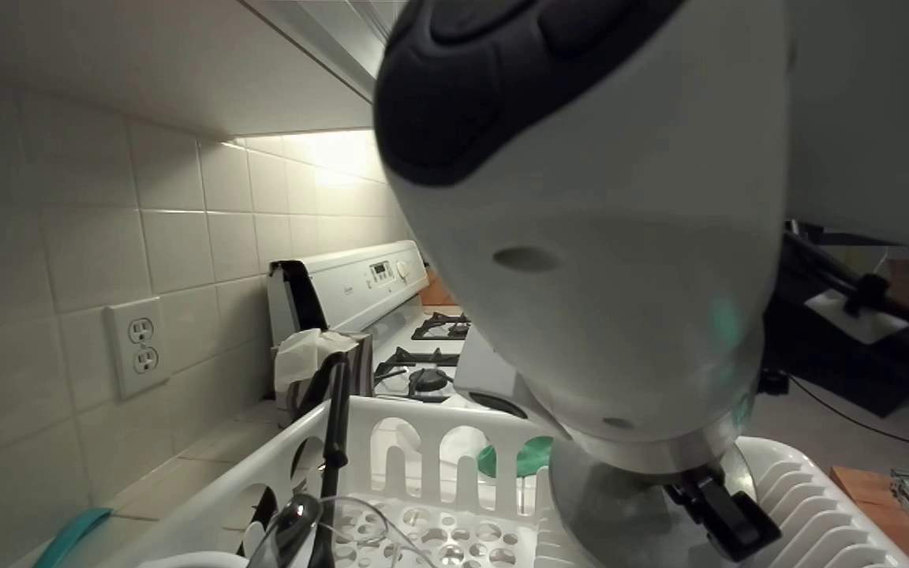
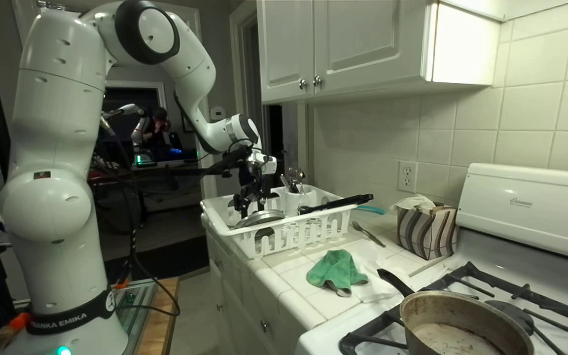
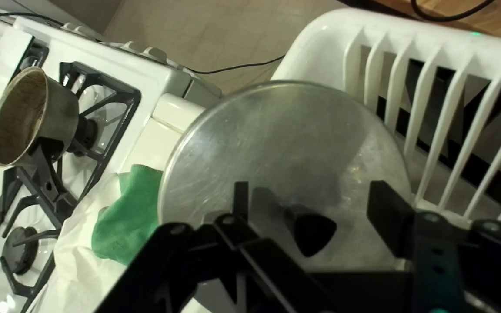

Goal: Put the pan on the stove, then close it

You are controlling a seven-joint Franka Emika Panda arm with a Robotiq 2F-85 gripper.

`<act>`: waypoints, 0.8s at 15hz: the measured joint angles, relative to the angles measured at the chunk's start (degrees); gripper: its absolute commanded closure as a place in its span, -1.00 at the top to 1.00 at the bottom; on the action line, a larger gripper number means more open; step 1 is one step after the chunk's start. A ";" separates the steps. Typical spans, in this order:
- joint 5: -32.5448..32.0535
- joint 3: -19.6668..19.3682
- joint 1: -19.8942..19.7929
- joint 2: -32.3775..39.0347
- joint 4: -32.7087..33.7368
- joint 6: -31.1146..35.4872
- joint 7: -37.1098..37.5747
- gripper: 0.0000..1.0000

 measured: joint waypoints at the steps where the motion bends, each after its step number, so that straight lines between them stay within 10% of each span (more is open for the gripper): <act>1: 0.00 -0.02 -0.02 0.07 0.05 0.06 0.00 0.41; 4: -0.28 -0.11 -0.07 0.42 0.12 0.59 -0.01 0.33; 8: -0.76 -0.28 -0.07 0.78 0.15 1.09 -0.01 -0.53; 12: -0.90 -0.29 -0.06 0.94 0.21 1.15 -0.02 -0.92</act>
